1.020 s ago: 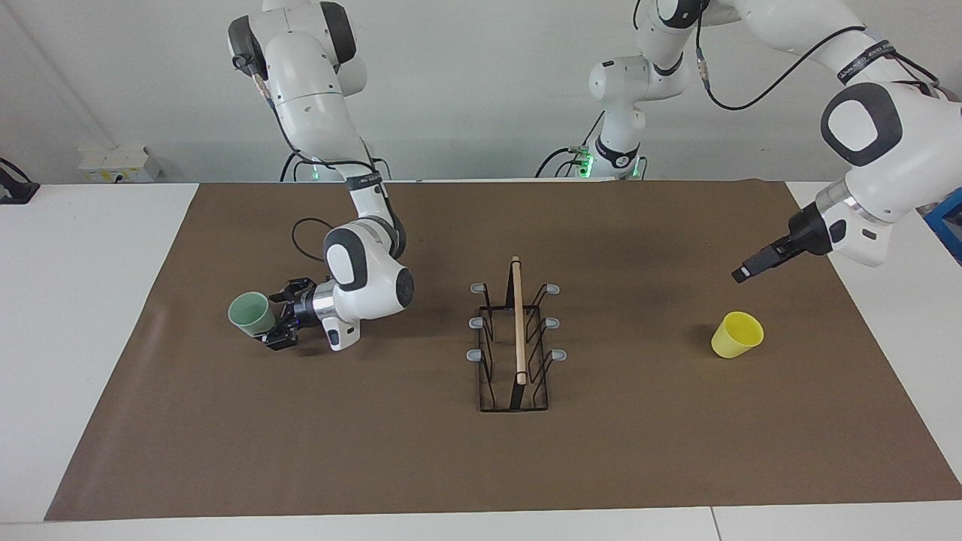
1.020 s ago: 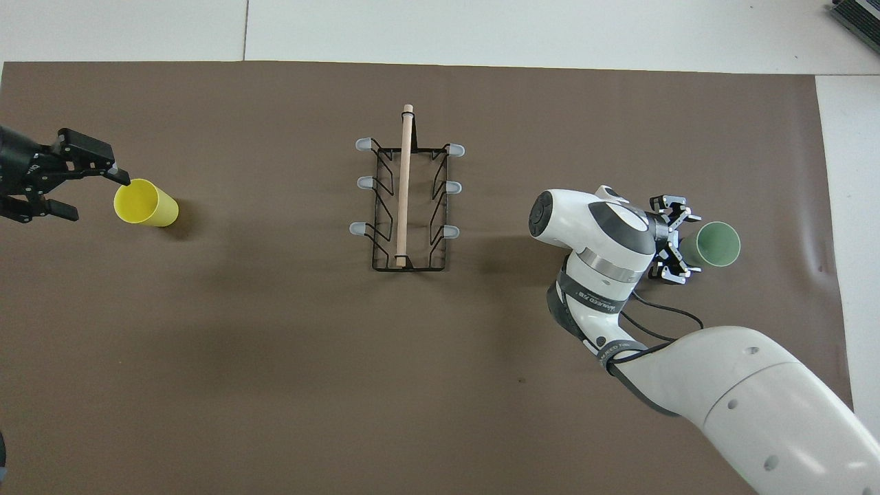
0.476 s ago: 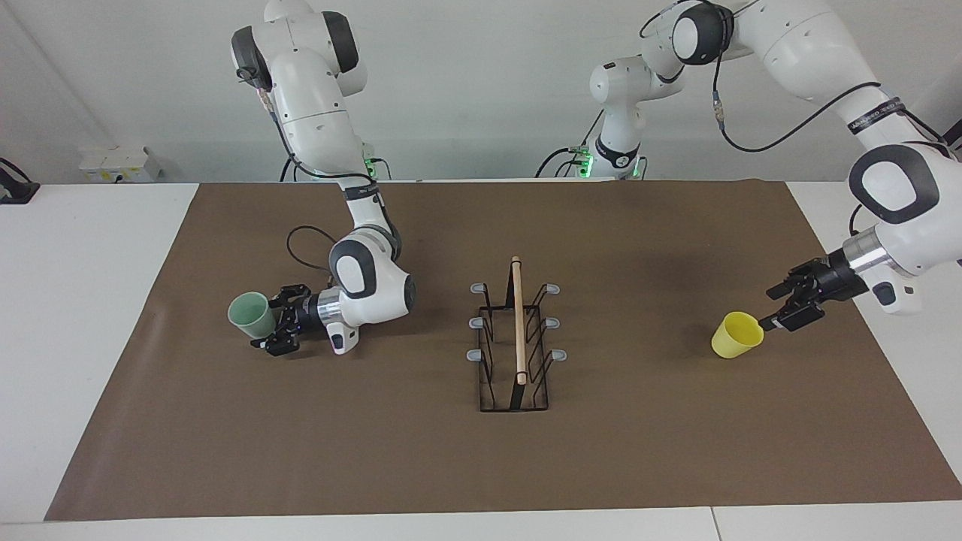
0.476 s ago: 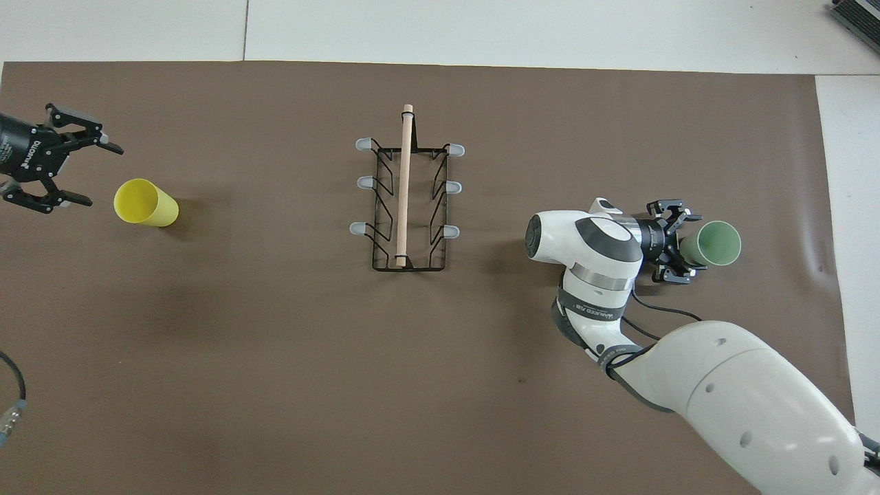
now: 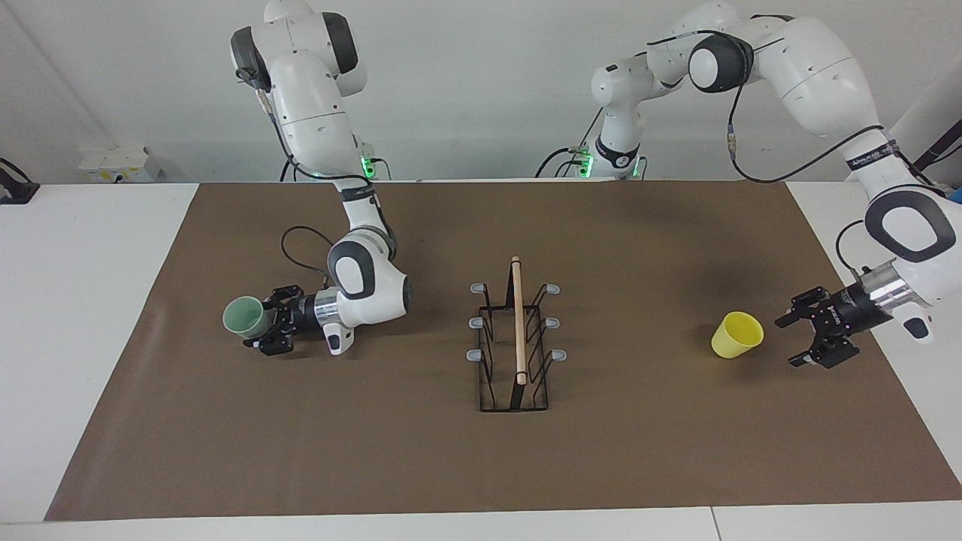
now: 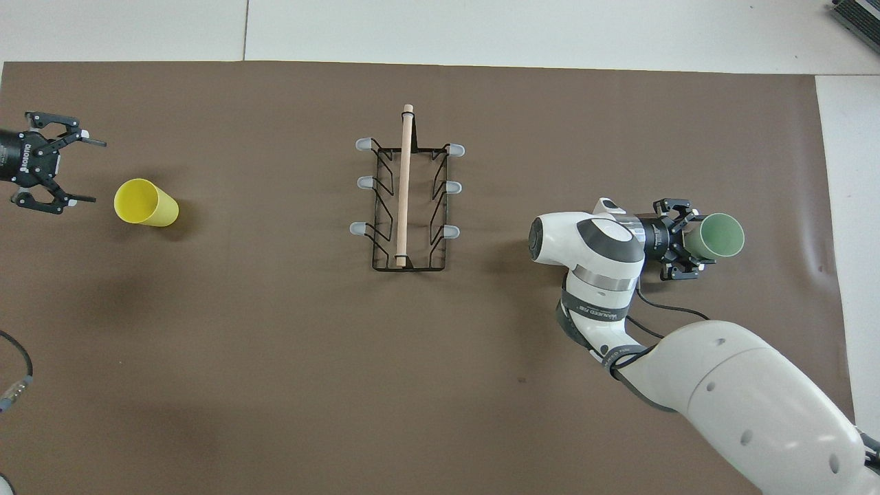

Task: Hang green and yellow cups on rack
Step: 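Lower the right gripper over the green cup while the left gripper opens, then grasp the green cup with the right gripper while the left gripper reaches the yellow cup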

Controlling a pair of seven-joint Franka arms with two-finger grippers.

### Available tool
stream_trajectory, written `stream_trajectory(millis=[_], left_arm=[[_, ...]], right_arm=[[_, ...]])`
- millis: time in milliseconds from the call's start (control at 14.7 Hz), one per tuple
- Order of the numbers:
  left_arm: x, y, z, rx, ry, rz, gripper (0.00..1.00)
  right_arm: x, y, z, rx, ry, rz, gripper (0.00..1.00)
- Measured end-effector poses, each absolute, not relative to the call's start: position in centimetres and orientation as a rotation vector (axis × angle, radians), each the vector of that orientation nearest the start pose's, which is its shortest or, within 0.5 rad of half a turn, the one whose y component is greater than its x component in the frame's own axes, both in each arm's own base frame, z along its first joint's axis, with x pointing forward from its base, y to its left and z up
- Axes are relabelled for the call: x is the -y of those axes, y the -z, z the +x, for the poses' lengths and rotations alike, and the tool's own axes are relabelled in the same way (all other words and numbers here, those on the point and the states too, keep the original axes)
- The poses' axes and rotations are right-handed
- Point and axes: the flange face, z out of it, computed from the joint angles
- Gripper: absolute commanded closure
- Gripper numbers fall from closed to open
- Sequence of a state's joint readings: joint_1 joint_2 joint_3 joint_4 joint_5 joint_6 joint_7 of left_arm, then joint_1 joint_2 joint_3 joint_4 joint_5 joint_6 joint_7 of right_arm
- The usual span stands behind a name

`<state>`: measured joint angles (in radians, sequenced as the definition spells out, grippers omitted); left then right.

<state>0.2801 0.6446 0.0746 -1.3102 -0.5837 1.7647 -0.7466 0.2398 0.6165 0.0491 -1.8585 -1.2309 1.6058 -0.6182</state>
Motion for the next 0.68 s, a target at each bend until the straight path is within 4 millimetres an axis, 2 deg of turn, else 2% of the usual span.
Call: stream_trajectory(millis=[136, 408, 544, 680], left_arm=[[-19.9, -35.0, 69.0, 2.240, -0.555, -2.801, 0.00], [-19.1, -32.5, 67.8, 2.325, -0.696, -2.686, 0.00], [-19.1, -30.8, 66.0, 2.355, -0.779, -2.626, 0.00], [-20.0, -30.2, 64.5, 2.434, -0.843, -2.576, 0.00]], right_arm=[[-7.1, -19.5, 58.4, -1.403, 1.046, 1.375, 1.00], [-6.9, -19.6, 58.4, -1.395, 1.048, 1.376, 1.00], [-7.1, -20.6, 58.9, -1.377, 1.025, 1.394, 1.00], [-7.4, -22.9, 60.0, -1.343, 0.983, 1.491, 1.00]])
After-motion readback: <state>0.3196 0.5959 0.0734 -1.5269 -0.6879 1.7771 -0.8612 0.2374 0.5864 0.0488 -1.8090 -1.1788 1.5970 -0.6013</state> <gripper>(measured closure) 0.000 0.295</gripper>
